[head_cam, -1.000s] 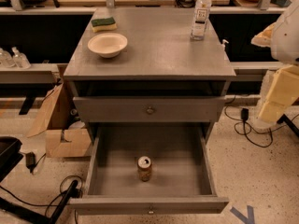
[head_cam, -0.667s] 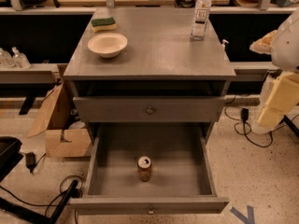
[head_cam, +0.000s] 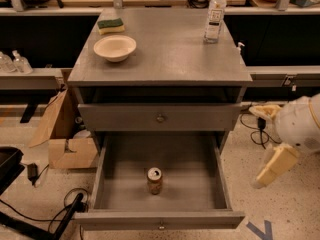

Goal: Pick orange can from middle drawer and place on counter

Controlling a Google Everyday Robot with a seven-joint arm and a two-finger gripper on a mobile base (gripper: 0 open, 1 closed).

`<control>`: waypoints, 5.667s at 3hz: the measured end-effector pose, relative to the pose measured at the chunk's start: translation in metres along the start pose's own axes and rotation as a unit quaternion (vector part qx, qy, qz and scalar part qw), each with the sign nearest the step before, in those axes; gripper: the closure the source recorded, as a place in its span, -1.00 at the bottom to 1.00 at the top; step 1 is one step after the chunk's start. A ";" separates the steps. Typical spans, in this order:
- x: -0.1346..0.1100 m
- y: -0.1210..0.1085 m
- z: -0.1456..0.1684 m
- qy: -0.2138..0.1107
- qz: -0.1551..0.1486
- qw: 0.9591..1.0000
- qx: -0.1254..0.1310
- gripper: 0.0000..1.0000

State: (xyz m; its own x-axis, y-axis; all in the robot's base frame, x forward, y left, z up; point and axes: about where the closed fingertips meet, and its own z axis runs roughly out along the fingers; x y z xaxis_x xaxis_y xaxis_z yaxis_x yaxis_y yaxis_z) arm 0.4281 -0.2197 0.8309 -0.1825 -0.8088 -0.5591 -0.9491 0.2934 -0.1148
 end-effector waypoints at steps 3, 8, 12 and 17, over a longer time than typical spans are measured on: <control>0.035 0.014 0.060 -0.257 -0.006 0.966 0.025 -1.00; 0.060 0.006 0.245 -0.332 0.007 0.943 -0.014 -1.00; 0.058 -0.025 0.377 -0.282 0.122 0.951 0.032 -1.00; 0.005 -0.032 0.495 -0.295 -0.018 0.955 -0.035 -1.00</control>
Offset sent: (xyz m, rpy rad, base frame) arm -0.0241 0.0021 -0.0748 0.7115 -0.3529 0.1377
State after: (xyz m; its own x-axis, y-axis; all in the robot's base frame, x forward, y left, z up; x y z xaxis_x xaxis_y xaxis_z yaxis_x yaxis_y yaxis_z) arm 0.5847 0.0195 0.4254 0.0078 -0.3845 -0.9231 -0.9708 0.2185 -0.0992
